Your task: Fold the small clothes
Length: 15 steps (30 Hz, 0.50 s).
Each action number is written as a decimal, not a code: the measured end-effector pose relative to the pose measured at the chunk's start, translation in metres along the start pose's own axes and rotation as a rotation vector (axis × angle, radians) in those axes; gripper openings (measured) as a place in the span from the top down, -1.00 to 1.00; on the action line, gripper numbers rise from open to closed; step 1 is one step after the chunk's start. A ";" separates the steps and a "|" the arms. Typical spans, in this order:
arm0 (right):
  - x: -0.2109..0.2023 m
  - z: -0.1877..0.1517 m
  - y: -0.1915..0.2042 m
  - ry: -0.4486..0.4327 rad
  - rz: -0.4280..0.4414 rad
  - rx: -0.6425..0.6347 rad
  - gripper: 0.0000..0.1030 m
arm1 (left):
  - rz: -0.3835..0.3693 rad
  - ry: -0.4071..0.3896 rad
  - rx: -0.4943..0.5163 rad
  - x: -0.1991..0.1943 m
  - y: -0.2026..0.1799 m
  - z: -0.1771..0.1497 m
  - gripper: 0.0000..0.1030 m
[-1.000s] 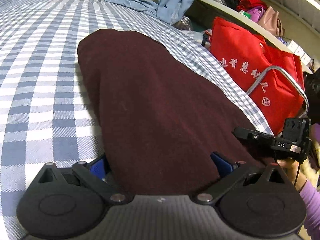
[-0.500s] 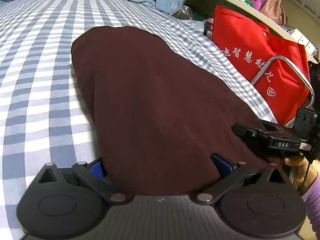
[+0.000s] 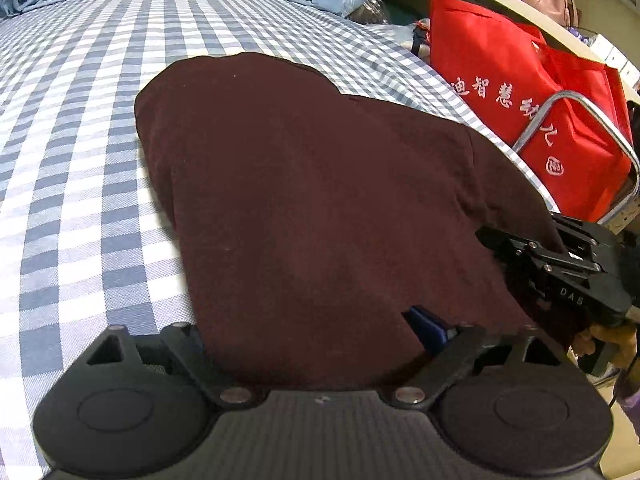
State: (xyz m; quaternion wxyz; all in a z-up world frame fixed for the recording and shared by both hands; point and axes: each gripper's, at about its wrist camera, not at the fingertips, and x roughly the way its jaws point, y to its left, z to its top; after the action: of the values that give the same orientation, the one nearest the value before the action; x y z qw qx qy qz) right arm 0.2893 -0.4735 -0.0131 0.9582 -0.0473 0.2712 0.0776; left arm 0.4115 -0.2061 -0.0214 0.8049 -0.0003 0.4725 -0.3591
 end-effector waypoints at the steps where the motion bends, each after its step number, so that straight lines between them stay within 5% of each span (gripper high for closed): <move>1: -0.002 0.001 0.002 -0.010 -0.007 -0.009 0.61 | -0.004 -0.001 -0.008 -0.002 0.000 0.000 -0.70; 8: -0.017 0.015 0.016 -0.093 -0.024 -0.037 0.68 | -0.006 -0.037 -0.054 -0.018 0.003 0.005 -0.26; 15: -0.027 0.040 0.028 -0.183 0.008 -0.029 0.72 | -0.035 -0.064 -0.103 -0.032 0.020 0.014 -0.05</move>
State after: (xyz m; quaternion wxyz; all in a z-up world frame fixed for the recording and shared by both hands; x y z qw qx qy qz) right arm 0.2824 -0.4442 0.0333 0.9779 -0.0529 0.1817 0.0891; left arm 0.4241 -0.1778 0.0039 0.8121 -0.0615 0.4643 -0.3481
